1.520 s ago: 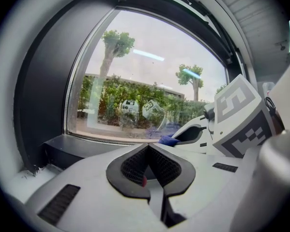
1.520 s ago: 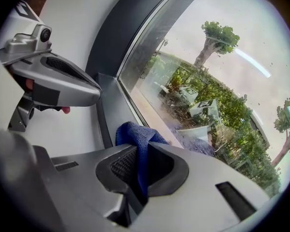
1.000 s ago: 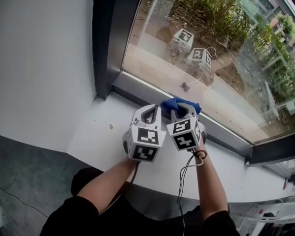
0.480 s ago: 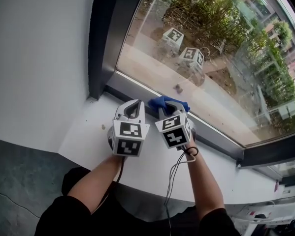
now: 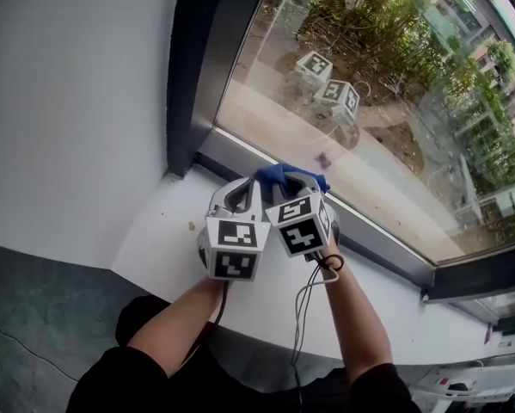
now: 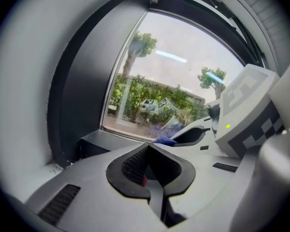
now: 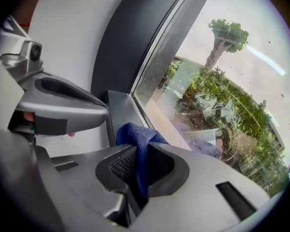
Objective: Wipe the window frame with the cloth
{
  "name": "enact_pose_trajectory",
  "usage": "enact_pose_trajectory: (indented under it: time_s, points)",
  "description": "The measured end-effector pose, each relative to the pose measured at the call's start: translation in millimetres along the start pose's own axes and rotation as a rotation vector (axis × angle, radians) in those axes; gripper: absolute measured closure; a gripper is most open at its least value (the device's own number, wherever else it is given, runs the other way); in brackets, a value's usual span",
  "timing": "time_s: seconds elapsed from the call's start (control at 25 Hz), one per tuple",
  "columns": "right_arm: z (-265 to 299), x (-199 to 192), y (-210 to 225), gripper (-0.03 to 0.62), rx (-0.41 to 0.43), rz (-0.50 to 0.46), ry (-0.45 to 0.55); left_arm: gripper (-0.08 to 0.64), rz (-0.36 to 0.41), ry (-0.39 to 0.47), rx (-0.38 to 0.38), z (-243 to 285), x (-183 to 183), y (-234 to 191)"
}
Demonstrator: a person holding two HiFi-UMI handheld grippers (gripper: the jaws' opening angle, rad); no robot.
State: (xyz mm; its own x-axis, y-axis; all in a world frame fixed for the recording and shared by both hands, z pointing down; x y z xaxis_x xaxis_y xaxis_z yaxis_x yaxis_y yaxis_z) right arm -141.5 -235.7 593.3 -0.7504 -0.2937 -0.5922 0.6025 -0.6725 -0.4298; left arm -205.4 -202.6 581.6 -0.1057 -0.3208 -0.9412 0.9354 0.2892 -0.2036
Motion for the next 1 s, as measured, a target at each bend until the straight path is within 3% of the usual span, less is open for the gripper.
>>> enact_pose_trajectory:
  time_s: [0.48, 0.72, 1.0]
  points:
    - [10.1, 7.4, -0.8, 0.569, 0.054, -0.004, -0.050, 0.555, -0.056, 0.010, 0.102, 0.6, 4.7, -33.9]
    - [13.9, 25.2, -7.3, 0.569, 0.085, 0.006, -0.001, 0.555, 0.011, 0.027, 0.141, -3.1, 8.6, -31.8]
    - [22.9, 37.7, -9.6, 0.569, 0.111, 0.073, -0.027, 0.555, -0.020, 0.005, 0.144, -0.8, 5.1, -39.2]
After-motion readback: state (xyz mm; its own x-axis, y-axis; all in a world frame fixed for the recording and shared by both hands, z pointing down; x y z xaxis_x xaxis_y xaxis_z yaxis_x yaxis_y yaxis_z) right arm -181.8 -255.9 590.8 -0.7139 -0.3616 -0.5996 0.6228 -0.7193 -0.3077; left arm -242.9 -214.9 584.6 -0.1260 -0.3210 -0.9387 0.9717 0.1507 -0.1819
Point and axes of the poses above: the fingertips, and each gripper's own axes: z forward along the fingers, y to its right, x out of its top, the point moved 2 cm from there along -z, backward along the fingers, and after that the axes turned 5 degrees about x, right-handed, at the moved point
